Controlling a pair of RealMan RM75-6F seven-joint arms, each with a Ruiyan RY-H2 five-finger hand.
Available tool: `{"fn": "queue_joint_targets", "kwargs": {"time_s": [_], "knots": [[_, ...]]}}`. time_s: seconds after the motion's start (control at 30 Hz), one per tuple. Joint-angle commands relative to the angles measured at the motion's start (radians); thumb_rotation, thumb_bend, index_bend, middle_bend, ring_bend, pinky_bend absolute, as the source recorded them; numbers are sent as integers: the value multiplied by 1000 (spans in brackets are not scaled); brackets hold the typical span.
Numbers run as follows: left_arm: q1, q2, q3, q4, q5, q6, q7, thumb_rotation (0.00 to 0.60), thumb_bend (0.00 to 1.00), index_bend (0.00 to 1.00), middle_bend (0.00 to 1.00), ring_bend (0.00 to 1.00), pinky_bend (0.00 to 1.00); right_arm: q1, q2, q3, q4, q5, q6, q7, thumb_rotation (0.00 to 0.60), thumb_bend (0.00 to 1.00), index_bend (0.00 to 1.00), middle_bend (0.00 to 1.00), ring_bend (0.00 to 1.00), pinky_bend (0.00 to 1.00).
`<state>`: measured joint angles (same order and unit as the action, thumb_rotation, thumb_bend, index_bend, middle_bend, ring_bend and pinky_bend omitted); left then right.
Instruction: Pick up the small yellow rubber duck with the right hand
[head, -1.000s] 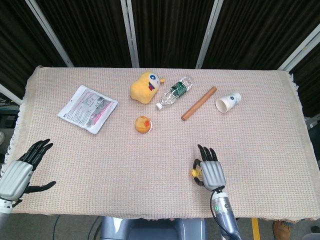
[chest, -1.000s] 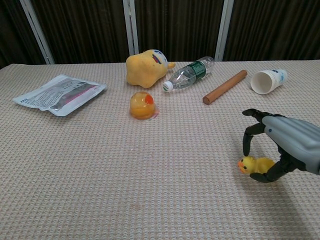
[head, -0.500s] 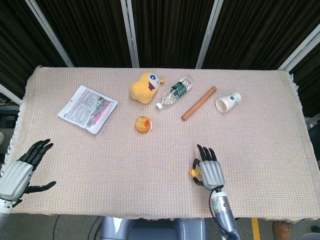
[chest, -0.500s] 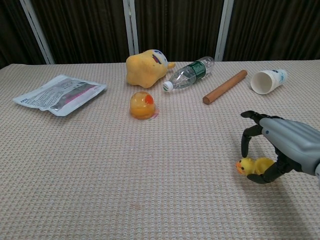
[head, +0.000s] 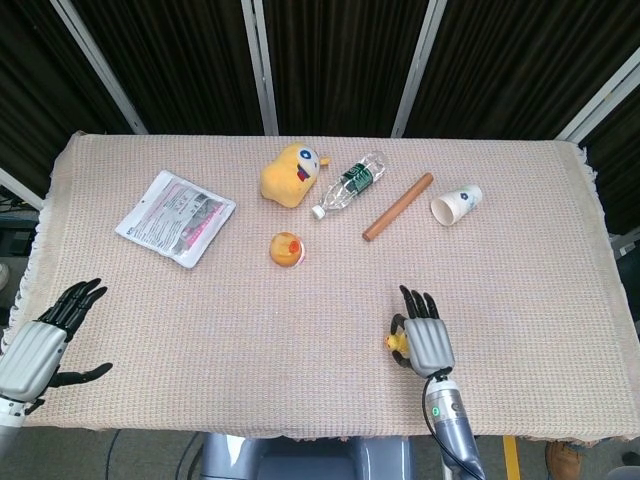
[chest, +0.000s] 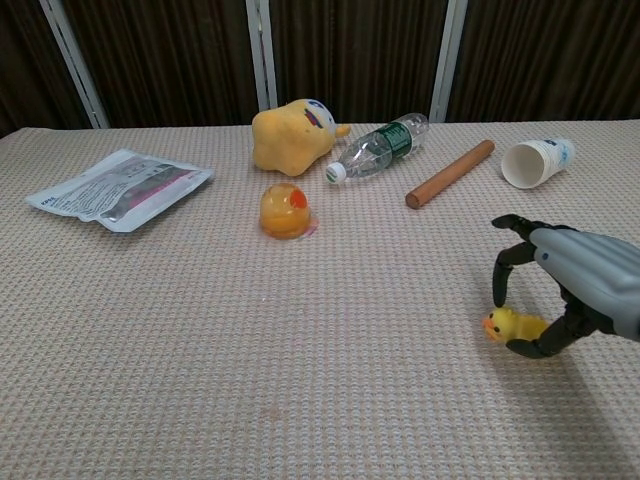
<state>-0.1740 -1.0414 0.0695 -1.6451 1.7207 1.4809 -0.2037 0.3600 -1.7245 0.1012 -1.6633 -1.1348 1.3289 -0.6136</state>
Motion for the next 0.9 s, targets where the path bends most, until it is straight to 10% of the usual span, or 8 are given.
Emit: {"fn": "queue_joint_targets", "kwargs": {"time_s": [0.03, 0.9], "knots": [[0, 0, 0, 0, 1, 0, 2, 600, 0, 10, 0, 0, 289, -2, 8, 2, -1, 4, -1, 3, 600, 195, 525, 0, 0, 0], [2, 4, 3, -10, 5, -2, 25, 600, 0, 10, 0, 0, 291, -17, 30, -5, 38, 8, -24, 46, 600, 195, 524, 0, 0, 0]]}}
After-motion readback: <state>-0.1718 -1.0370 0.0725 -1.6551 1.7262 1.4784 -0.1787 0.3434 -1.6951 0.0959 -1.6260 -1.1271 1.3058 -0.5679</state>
